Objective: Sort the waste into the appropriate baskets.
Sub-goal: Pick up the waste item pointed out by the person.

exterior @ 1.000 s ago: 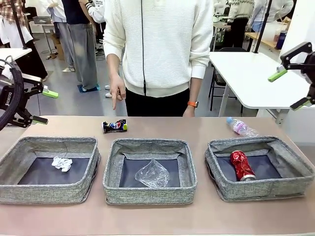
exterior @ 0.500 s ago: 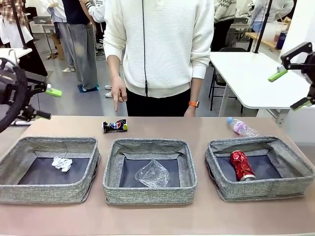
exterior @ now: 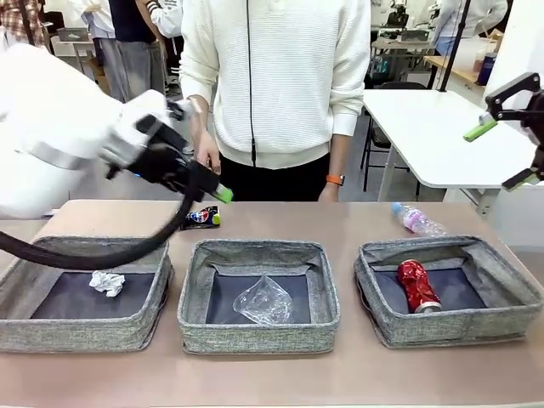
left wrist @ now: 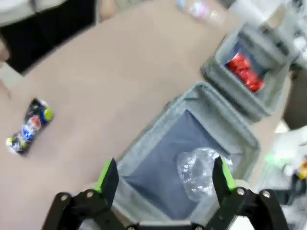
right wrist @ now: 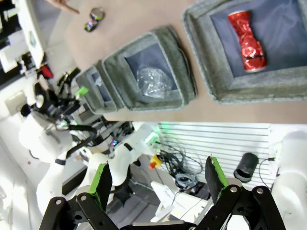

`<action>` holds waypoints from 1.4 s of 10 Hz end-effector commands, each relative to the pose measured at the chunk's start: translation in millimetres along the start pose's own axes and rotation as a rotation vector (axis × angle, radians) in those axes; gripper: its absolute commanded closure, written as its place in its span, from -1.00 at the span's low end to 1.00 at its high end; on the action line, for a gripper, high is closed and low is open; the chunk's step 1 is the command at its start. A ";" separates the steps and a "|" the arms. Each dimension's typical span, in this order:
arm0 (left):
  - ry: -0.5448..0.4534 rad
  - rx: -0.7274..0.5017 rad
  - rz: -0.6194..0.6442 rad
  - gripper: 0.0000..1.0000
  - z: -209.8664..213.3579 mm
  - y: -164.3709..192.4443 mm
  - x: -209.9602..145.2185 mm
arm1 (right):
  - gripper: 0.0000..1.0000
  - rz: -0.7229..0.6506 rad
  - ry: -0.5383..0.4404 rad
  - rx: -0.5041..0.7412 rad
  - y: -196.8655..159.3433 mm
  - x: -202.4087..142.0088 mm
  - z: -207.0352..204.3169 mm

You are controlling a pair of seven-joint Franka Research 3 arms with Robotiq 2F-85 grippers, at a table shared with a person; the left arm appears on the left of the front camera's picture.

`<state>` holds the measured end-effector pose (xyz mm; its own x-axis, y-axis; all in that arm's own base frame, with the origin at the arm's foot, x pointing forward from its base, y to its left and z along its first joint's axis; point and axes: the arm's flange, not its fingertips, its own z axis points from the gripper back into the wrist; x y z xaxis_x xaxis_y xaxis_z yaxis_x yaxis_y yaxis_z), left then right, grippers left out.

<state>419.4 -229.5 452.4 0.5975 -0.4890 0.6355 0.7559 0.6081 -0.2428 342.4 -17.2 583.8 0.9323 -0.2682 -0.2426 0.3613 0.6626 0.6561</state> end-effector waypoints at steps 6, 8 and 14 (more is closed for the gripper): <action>0.117 0.026 -0.242 -1.00 -28.9 38.7 2.5 | -1.00 -0.006 0.006 0.016 -0.1 -1.8 0.2; 0.161 -0.105 -0.462 -1.00 -31.9 85.6 2.5 | -1.00 -0.006 0.006 0.016 -0.1 -1.8 0.2; 0.268 0.161 -0.486 -1.00 -97.9 181.7 -0.7 | -1.00 -0.006 0.006 0.016 -0.1 -1.8 0.2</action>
<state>572.3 -172.8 339.6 0.2618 -0.8423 0.4712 0.9364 0.3398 0.0872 342.4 -17.5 583.4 0.9319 -0.2685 -0.2437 0.3623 0.6621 0.6560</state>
